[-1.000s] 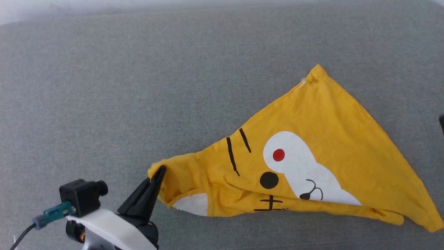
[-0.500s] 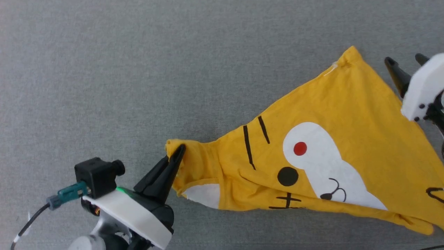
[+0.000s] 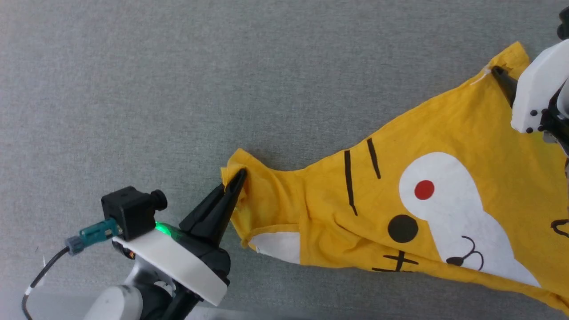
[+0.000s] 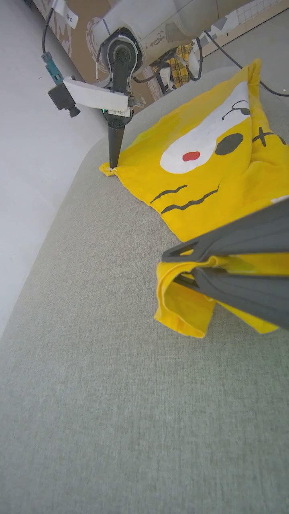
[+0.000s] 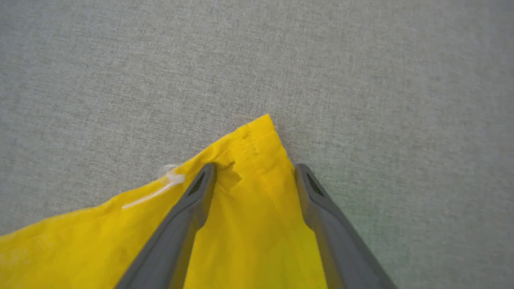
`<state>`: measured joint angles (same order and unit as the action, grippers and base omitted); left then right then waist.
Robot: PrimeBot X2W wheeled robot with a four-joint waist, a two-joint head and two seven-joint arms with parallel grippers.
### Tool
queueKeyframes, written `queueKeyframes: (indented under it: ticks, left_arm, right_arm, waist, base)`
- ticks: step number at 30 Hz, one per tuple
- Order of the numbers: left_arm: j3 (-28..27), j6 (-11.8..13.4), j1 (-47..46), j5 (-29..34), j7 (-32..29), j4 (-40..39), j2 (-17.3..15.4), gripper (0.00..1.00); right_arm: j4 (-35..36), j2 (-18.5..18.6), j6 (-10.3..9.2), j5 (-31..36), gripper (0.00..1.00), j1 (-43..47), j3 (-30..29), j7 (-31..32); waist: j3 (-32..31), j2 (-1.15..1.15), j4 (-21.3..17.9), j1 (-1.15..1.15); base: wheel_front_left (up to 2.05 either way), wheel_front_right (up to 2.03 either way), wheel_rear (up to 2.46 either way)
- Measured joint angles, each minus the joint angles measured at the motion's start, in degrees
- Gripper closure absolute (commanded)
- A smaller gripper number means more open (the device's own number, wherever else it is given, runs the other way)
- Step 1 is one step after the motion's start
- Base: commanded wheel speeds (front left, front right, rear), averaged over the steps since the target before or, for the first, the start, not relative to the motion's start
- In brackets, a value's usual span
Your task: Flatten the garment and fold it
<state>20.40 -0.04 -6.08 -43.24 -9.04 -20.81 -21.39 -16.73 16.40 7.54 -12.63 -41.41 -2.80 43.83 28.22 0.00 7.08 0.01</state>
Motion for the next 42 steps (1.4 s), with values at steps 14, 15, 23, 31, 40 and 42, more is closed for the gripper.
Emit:
queueKeyframes:
  ticks: [14,15,23,31,40,42]
  left_arm:
    - [-0.1,-0.6,-0.6,-0.2,0.9,1.1,0.3,1.0]
    - [-0.1,-0.8,-0.8,-0.4,1.1,1.2,0.4,1.0]
    - [-1.6,-0.9,-1.2,-0.8,2.6,1.9,0.4,1.0]
    - [-5.6,1.4,-7.0,2.4,5.1,3.5,-0.6,1.0]
    - [-4.9,2.6,-21.4,7.1,0.0,9.3,-2.4,1.0]
    - [-4.4,2.6,-25.3,8.0,-1.5,11.3,-2.7,1.0]
  right_arm:
    - [-1.1,1.3,0.01,0.0,1.0,-3.3,1.0,1.6]
    - [-1.0,1.3,0.01,0.0,1.0,-3.3,1.1,1.6]
    - [-1.3,0.3,0.01,-0.7,1.0,-3.0,1.1,-1.9]
    - [0.1,-1.8,0.01,-2.6,1.0,-2.9,0.6,-8.1]
    - [2.4,-3.6,0.0,-3.2,1.0,-3.5,0.0,-12.4]
    - [2.6,-4.0,0.0,-3.2,1.0,-4.2,0.6,-12.6]
  waist:
    - [2.9,0.0,2.1,-0.01]
    - [2.9,0.0,2.0,-0.01]
    - [1.3,0.0,0.9,0.0]
    - [-2.8,0.0,-1.1,-0.01]
    - [-9.1,0.0,-3.8,-0.01]
    - [-10.5,0.0,-4.5,-0.01]
  base:
    - [0.0,0.0,0.0]
    - [0.0,0.0,0.0]
    - [0.0,0.0,0.0]
    - [0.0,0.0,0.0]
    - [0.0,0.0,0.0]
    - [0.0,0.0,0.0]
